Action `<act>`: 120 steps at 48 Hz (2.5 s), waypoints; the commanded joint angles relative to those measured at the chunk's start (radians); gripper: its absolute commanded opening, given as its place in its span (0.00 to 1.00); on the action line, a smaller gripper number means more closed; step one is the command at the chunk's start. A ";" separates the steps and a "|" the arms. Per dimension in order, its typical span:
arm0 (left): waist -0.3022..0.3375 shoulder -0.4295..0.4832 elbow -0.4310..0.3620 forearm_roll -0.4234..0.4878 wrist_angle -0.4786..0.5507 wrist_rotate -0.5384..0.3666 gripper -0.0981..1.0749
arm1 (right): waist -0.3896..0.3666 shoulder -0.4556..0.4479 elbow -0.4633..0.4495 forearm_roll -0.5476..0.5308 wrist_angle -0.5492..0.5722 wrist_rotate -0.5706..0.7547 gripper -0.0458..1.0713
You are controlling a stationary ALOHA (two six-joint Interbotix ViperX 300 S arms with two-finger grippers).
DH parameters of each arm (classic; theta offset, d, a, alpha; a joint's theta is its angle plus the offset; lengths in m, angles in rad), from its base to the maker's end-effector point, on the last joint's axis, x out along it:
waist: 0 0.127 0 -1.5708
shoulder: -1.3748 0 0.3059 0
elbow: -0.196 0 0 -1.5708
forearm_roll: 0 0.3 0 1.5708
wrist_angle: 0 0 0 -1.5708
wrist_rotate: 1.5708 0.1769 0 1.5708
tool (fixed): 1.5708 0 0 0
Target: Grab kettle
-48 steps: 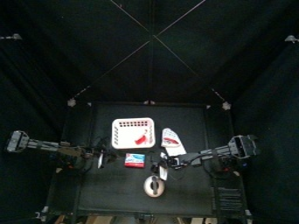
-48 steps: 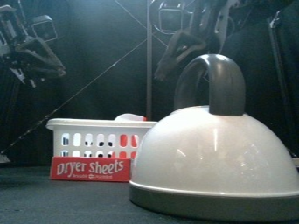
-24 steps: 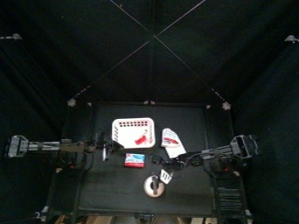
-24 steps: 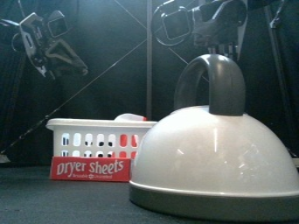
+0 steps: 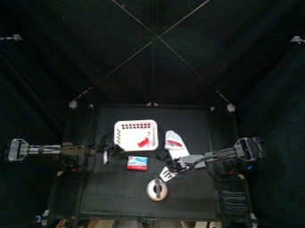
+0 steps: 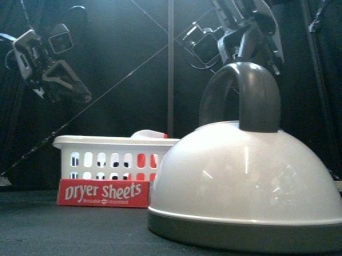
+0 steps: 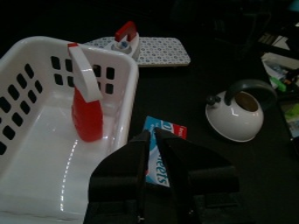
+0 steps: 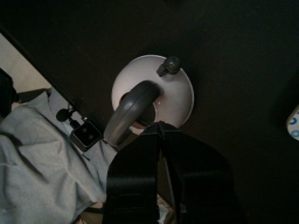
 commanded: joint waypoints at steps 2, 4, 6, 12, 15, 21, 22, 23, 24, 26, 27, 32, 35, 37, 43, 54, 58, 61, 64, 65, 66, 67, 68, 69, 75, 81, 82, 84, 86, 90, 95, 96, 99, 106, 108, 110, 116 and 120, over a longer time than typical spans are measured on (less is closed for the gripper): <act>-0.009 0.000 -0.002 -0.018 -0.014 0.002 0.60 | 0.087 0.006 -0.025 -0.054 -0.038 0.101 0.35; -0.012 0.000 0.000 -0.028 -0.020 0.002 0.59 | 0.110 0.015 -0.025 -0.064 -0.055 0.133 0.35; -0.017 0.000 0.000 -0.038 -0.026 0.002 0.59 | 0.133 0.026 -0.028 -0.083 -0.074 0.176 0.35; -0.028 0.000 -0.003 -0.054 -0.058 0.003 0.59 | 0.173 0.043 -0.038 -0.153 -0.083 0.276 0.37; -0.032 0.000 -0.002 -0.055 -0.075 0.005 0.59 | 0.195 0.041 -0.044 -0.207 -0.083 0.336 0.39; -0.037 0.000 0.002 -0.052 -0.083 0.006 0.59 | 0.227 0.043 -0.048 -0.311 -0.083 0.453 0.45; -0.035 0.000 0.002 -0.052 -0.081 0.006 0.59 | 0.229 0.043 -0.046 -0.328 -0.083 0.471 0.45; -0.037 0.000 0.003 -0.052 -0.081 0.006 0.59 | 0.232 0.044 -0.044 -0.347 -0.081 0.489 0.46; -0.037 0.000 0.002 -0.051 -0.081 0.006 0.59 | 0.232 0.044 -0.044 -0.364 -0.080 0.509 0.47; -0.037 0.000 0.005 -0.052 -0.081 0.006 0.59 | 0.233 0.048 -0.041 -0.399 -0.072 0.548 0.49; -0.037 0.000 0.005 -0.052 -0.081 0.006 0.59 | 0.233 0.049 -0.041 -0.414 -0.067 0.561 0.50; -0.037 0.000 0.008 -0.054 -0.081 0.006 0.59 | 0.244 0.057 -0.041 -0.482 -0.037 0.611 0.55; -0.035 0.000 0.009 -0.054 -0.081 0.006 0.59 | 0.253 0.057 -0.046 -0.499 -0.028 0.617 0.60; -0.037 0.000 0.009 -0.054 -0.081 0.006 0.59 | 0.259 0.057 -0.051 -0.506 -0.025 0.618 0.64; -0.037 0.000 0.011 -0.054 -0.083 0.006 0.59 | 0.265 0.067 -0.060 -0.506 -0.020 0.620 0.75; -0.035 0.000 0.014 -0.055 -0.081 0.006 0.59 | 0.265 0.112 -0.094 -0.500 -0.018 0.618 0.79; -0.035 0.000 0.015 -0.055 -0.081 0.006 0.59 | 0.265 0.129 -0.110 -0.497 -0.012 0.615 0.79; -0.035 0.000 0.015 -0.055 -0.081 0.006 0.59 | 0.264 0.137 -0.118 -0.497 -0.006 0.614 0.79; -0.035 0.000 0.015 -0.054 -0.081 0.006 0.59 | 0.261 0.146 -0.126 -0.497 0.002 0.612 0.79; -0.035 0.000 0.015 -0.055 -0.081 0.006 0.59 | 0.261 0.147 -0.129 -0.497 0.003 0.612 0.79; -0.035 0.000 0.015 -0.055 -0.081 0.006 0.59 | 0.261 0.149 -0.129 -0.497 0.003 0.612 0.79; -0.037 0.000 0.015 -0.055 -0.081 0.006 0.59 | 0.261 0.152 -0.130 -0.497 0.003 0.612 0.79; -0.035 0.000 0.015 -0.054 -0.081 0.006 0.59 | 0.261 0.153 -0.130 -0.497 0.003 0.612 0.79; -0.035 0.000 0.017 -0.055 -0.081 0.006 0.59 | 0.261 0.155 -0.130 -0.497 0.003 0.612 0.79; -0.035 0.000 0.017 -0.055 -0.081 0.006 0.59 | 0.259 0.166 -0.130 -0.480 0.005 0.614 0.79; -0.035 0.000 0.018 -0.055 -0.080 0.006 0.59 | 0.256 0.175 -0.129 -0.460 0.009 0.611 0.79; -0.035 0.000 0.018 -0.054 -0.080 0.006 0.59 | 0.256 0.175 -0.127 -0.460 0.011 0.611 0.79; -0.035 0.000 0.020 -0.055 -0.080 0.006 0.59 | 0.253 0.175 -0.124 -0.460 0.018 0.611 0.79; -0.035 0.000 0.020 -0.055 -0.080 0.008 0.59 | 0.252 0.175 -0.124 -0.460 0.029 0.611 0.79; -0.035 0.000 0.020 -0.055 -0.080 0.006 0.59 | 0.247 0.175 -0.124 -0.462 0.052 0.611 0.79; -0.035 0.000 0.021 -0.055 -0.080 0.008 0.59 | 0.242 0.175 -0.120 -0.463 0.074 0.609 0.77; -0.035 0.000 0.021 -0.054 -0.080 0.006 0.59 | 0.241 0.175 -0.120 -0.463 0.075 0.609 0.77; -0.035 0.000 0.021 -0.054 -0.080 0.006 0.59 | 0.238 0.175 -0.115 -0.463 0.080 0.609 0.74; -0.035 0.000 0.025 -0.055 -0.078 0.008 0.59 | 0.232 0.175 -0.103 -0.465 0.080 0.609 0.66; -0.035 0.000 0.023 -0.055 -0.078 0.008 0.59 | 0.230 0.175 -0.100 -0.465 0.080 0.609 0.65; -0.035 0.000 0.025 -0.054 -0.078 0.008 0.59 | 0.229 0.173 -0.098 -0.465 0.081 0.609 0.64; -0.035 0.000 0.026 -0.054 -0.078 0.008 0.59 | 0.229 0.153 -0.100 -0.474 0.083 0.604 0.63; -0.035 0.000 0.026 -0.054 -0.078 0.008 0.59 | 0.232 0.127 -0.104 -0.486 0.086 0.592 0.62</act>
